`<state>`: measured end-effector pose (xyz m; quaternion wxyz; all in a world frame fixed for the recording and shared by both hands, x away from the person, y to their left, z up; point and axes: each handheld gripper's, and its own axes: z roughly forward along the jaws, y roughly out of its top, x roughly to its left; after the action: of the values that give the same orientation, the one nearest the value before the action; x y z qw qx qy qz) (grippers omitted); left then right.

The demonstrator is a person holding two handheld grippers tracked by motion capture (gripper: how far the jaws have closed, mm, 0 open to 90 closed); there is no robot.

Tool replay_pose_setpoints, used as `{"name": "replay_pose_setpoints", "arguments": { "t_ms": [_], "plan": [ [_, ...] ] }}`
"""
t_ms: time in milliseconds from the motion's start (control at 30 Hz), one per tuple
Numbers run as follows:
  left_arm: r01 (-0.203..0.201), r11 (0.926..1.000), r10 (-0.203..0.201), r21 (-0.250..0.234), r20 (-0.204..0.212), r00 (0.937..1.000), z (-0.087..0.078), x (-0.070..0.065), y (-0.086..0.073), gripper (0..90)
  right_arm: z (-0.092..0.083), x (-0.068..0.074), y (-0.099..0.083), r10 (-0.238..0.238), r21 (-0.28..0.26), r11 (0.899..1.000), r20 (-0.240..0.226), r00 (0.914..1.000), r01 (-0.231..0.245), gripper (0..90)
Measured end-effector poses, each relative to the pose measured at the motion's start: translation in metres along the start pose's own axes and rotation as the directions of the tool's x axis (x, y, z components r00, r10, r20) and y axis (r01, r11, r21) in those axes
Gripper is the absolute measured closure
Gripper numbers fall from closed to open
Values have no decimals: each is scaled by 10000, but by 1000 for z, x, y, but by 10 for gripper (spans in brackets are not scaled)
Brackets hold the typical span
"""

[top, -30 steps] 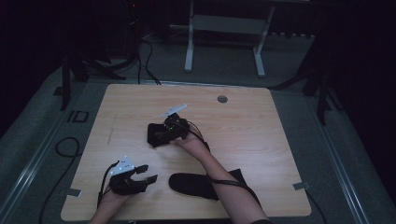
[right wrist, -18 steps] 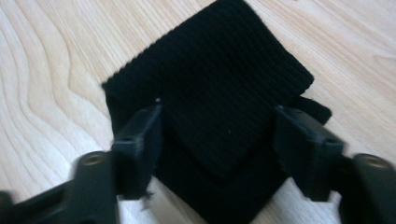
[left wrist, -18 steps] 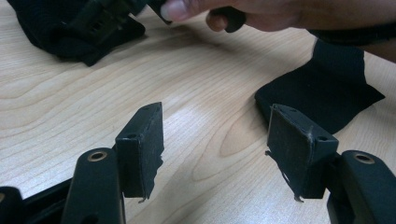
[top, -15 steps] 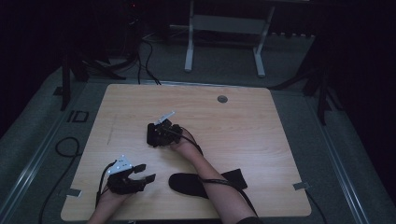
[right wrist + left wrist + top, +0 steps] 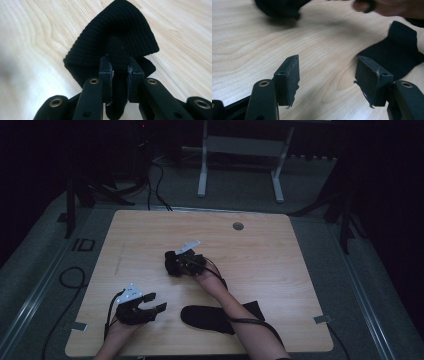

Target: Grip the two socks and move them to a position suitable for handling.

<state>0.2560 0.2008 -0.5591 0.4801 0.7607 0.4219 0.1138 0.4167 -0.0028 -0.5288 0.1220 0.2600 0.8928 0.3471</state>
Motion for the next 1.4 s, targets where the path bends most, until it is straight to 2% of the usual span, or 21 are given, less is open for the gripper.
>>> {"name": "replay_pose_setpoints", "arguments": {
  "t_ms": [167,200,267,333,467,567,633,700,767,800,867,900,967,1000,1033,1067,1100,1133,1200,1267,1400],
  "plan": [
    [-225,9995,221,-210,-234,9995,4,-4,15,355,-40,-4,-16,-24,-345,9994,-108,9999,20,784],
    [-239,9992,231,-313,-255,9994,5,-6,19,355,-48,-4,-20,-128,-376,9992,34,9999,129,784],
    [-314,9985,305,-449,-214,9993,10,-10,29,354,-62,-6,-26,-14,-492,9988,13,10000,14,783],
    [-607,9967,600,-531,-157,9981,17,-18,40,353,-74,-7,-32,42,-512,9987,139,9999,-35,783],
    [-1403,9890,1398,-471,-140,9901,35,-39,63,330,-90,-11,-42,236,-541,9983,286,9993,-221,783],
    [-1999,9790,1994,-387,-159,9798,51,-54,78,330,-98,-12,-48,220,-492,9986,392,9990,-201,783],
    [-2346,9719,2341,-179,-261,9719,63,-62,86,330,-102,-14,-53,334,-505,9982,291,9990,-319,782],
    [-2743,9616,2745,89,-443,9606,75,-69,92,330,-106,-16,-58,418,-456,9981,291,9987,-404,782],
    [-2980,9535,3003,454,-583,9520,87,-73,96,331,-110,-19,-62,462,-408,9982,387,9982,-446,782],
    [-3143,9472,3185,626,-745,9450,92,-75,98,337,-111,-21,-64,482,-369,9982,354,9982,-468,782],
    [-3397,9362,3479,900,-1020,9320,102,-78,100,394,-114,-23,-69,600,-366,9976,291,9978,-589,782],
    [-3422,9343,3516,997,-1000,9308,106,-78,101,412,-115,-24,-71,567,-317,9979,296,9980,-558,782],
    [-3576,9221,3752,1476,-1168,9195,115,-78,103,463,-117,-25,-75,582,-276,9980,296,9979,-574,782],
    [-3581,9202,3775,1584,-1162,9187,119,-78,103,474,-118,-26,-77,600,-307,9978,290,9978,-591,782],
    [-3568,9207,3764,1584,-1182,9189,121,-79,103,522,-119,-27,-78,699,-347,9970,247,9972,-691,782],
    [-3609,9173,3825,1682,-1205,9161,123,-79,103,594,-121,-28,-79,808,-400,9960,194,9965,-800,782],
    [-3618,9176,3834,1646,-1269,9148,125,-80,103,634,-122,-30,-80,815,-441,9958,210,9965,-805,782],
    [-3575,9201,3777,1598,-1214,9179,125,-79,103,742,-123,-31,-81,842,-470,9954,203,9962,-831,781],
    [-3406,9285,3584,1482,-1168,9262,127,-80,103,826,-125,-33,-83,908,-503,9947,121,9958,-900,781],
    [-3243,9340,3433,1499,-1254,9308,127,-80,103,839,-126,-34,-85,913,-531,9945,89,9958,-907,780],
    [-2903,9453,3079,1484,-1132,9447,124,-77,102,841,-128,-36,-91,1075,-648,9920,-139,9941,-1082,777]
  ]
}}
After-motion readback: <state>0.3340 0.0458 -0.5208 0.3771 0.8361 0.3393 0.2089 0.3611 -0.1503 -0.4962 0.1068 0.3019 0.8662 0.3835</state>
